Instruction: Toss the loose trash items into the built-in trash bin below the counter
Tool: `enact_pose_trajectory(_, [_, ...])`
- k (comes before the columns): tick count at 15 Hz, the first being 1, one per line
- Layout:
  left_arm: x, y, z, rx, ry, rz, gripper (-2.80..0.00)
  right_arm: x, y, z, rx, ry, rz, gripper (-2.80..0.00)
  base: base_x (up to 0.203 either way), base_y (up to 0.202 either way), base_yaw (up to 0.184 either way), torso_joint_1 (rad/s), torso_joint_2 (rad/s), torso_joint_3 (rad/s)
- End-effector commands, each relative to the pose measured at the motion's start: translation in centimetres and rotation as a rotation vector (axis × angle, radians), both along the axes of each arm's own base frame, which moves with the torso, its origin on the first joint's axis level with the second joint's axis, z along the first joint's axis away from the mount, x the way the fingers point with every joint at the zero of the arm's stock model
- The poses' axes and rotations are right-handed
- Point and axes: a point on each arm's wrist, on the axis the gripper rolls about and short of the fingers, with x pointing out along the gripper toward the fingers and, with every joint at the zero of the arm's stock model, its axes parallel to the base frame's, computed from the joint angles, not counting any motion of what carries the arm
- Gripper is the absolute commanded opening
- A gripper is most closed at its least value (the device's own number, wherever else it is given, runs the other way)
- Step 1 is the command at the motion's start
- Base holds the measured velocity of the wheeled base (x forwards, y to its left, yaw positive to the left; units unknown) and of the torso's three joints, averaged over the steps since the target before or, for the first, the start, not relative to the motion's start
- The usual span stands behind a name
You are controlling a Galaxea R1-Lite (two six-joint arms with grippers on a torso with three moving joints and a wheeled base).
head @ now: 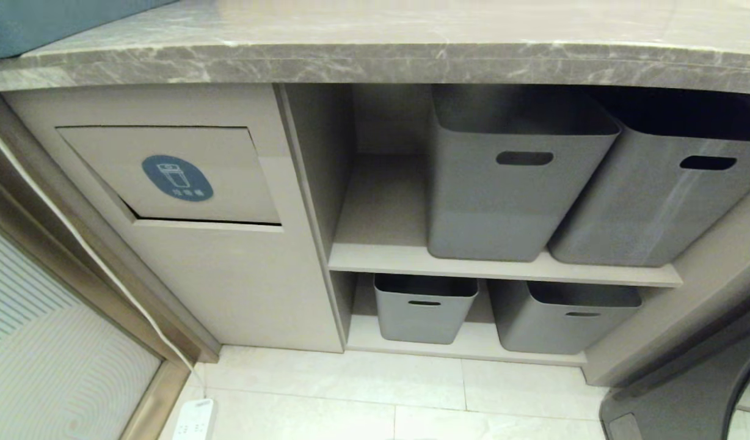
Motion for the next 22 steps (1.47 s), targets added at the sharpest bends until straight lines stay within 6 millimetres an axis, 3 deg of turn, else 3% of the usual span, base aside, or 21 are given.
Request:
enact_pose_trajectory(1, [0.06, 0.00, -0.06, 0.000, 0.006, 0.000, -2.80, 0.02, 0.00, -0.04, 0.001, 0.002, -0.001, -2.80, 0.000, 0.000, 0.000, 0.007, 0.00, 0.207])
enact_pose_trajectory(15, [0.04, 0.00, -0.06, -0.003, 0.004, 0.001, -2.80, 0.02, 0.00, -0.04, 0.001, 0.002, -0.001, -2.80, 0.000, 0.000, 0.000, 0.002, 0.00, 0.202])
enact_pose_trajectory(22, [0.05, 0.02, -0.11, -0.054, 0.011, 0.009, -2.80, 0.02, 0.00, -0.04, 0.004, 0.002, -0.001, -2.80, 0.000, 0.000, 0.000, 0.000, 0.00, 0.036])
